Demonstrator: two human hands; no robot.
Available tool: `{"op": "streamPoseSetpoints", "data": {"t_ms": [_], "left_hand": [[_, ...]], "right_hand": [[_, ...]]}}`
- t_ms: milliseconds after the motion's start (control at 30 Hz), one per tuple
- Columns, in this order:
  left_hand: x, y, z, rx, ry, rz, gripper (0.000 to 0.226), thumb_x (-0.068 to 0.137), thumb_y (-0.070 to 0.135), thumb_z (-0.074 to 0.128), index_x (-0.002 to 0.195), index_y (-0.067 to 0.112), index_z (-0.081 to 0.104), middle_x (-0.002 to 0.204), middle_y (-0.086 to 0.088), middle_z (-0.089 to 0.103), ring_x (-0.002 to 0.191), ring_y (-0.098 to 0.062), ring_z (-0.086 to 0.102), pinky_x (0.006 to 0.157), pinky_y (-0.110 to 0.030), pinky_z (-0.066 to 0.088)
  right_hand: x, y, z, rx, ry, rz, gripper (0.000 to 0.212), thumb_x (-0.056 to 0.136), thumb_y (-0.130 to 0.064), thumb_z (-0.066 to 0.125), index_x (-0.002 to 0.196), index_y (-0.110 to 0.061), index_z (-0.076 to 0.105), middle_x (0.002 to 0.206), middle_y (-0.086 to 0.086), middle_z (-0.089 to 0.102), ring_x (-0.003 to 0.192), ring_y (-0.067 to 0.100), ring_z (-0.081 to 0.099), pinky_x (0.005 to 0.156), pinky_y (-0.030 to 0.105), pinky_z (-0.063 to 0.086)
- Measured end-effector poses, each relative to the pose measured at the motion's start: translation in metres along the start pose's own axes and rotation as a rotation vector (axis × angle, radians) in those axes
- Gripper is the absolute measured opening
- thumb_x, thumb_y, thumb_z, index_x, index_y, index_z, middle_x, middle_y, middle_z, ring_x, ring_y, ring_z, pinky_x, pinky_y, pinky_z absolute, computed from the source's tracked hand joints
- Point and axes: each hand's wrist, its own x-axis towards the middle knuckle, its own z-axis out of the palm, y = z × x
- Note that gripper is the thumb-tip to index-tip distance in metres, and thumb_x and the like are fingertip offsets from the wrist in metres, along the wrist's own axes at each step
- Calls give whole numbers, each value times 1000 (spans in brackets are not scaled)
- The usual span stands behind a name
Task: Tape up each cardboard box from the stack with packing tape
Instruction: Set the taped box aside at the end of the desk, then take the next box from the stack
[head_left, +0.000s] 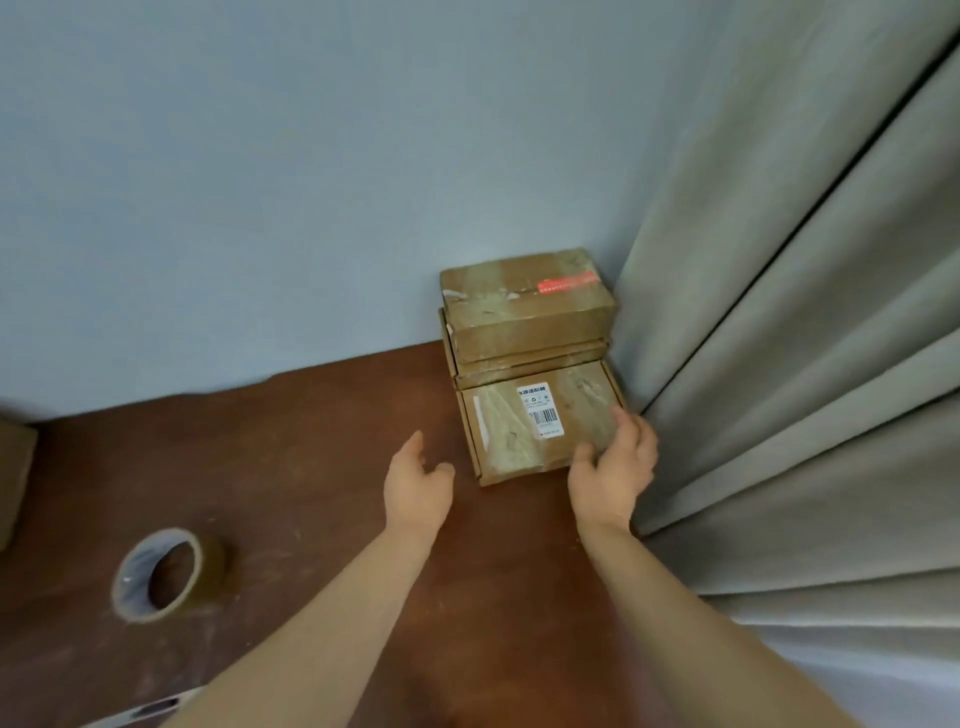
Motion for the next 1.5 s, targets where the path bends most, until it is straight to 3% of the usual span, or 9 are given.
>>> {"op": "streamPoseSetpoints", "data": {"t_ms": [200, 367, 700, 867, 967, 1167, 1267, 1400, 1500], "left_hand": [[-11, -7, -71, -64, 38, 60, 53, 92, 2, 55, 143, 7, 41, 143, -7, 47, 128, -19, 47, 109, -28, 34], [-16, -19, -161, -9, 47, 195, 50, 93, 5, 53, 141, 12, 44, 143, -3, 48, 127, -16, 48, 104, -25, 35], [-30, -84, -381, -59, 252, 396, 46, 92, 4, 49, 137, 16, 49, 133, 1, 52, 116, -11, 51, 94, -19, 38], [-32, -106, -454, -183, 457, 374, 44, 90, -2, 48, 129, 17, 54, 118, 5, 55, 104, -10, 51, 88, -22, 43], [-33, -126, -488, -231, 609, 340, 45, 88, -3, 49, 129, 17, 55, 123, 2, 57, 108, -13, 52, 92, -27, 44], [-42, -171, -538, -229, 852, 184, 42, 89, 0, 49, 127, 16, 56, 122, -2, 53, 107, -15, 50, 94, -34, 45], [-47, -183, -547, -250, 895, 123, 41, 88, -1, 49, 125, 17, 57, 114, 1, 52, 107, -18, 51, 95, -34, 45], [-54, -196, -549, -326, 933, 64, 43, 87, -2, 48, 125, 16, 57, 119, -2, 55, 108, -18, 53, 97, -34, 45], [-60, -204, -550, -383, 971, 6, 38, 89, 1, 48, 124, 13, 58, 121, -3, 57, 105, -17, 56, 99, -36, 46]], "right_hand": [[-63, -63, 35, 47, -245, -229, 38, 88, -1, 52, 124, -13, 56, 128, 4, 52, 124, 21, 44, 107, 36, 28], [-140, -124, 74, 127, -365, -272, 32, 90, -2, 49, 117, -15, 61, 117, -2, 57, 107, 13, 57, 102, 37, 43], [-324, -251, 181, 203, -682, -281, 25, 94, -9, 48, 116, -15, 59, 109, -4, 62, 98, 10, 57, 86, 23, 44], [-377, -294, 222, 280, -861, -184, 18, 92, -9, 49, 104, -14, 62, 87, 3, 70, 79, 17, 65, 78, 34, 53], [-401, -317, 249, 319, -1055, -10, 18, 95, -17, 54, 109, -7, 60, 93, 11, 70, 76, 20, 65, 73, 33, 55], [-446, -348, 288, 316, -1333, 327, 73, 79, -41, 74, 136, -12, 39, 130, 23, 50, 110, 36, 56, 93, 42, 51], [-454, -352, 303, 452, -1362, 394, 64, 85, -27, 72, 137, -9, 39, 125, 21, 54, 102, 35, 60, 90, 44, 52], [-456, -346, 312, 571, -1310, 415, 51, 95, -3, 53, 142, 1, 33, 96, 16, 59, 71, 23, 60, 75, 36, 54], [-451, -332, 304, 543, -1364, 296, 45, 94, -1, 52, 137, 1, 39, 102, 18, 60, 69, 20, 60, 71, 32, 56]]}}
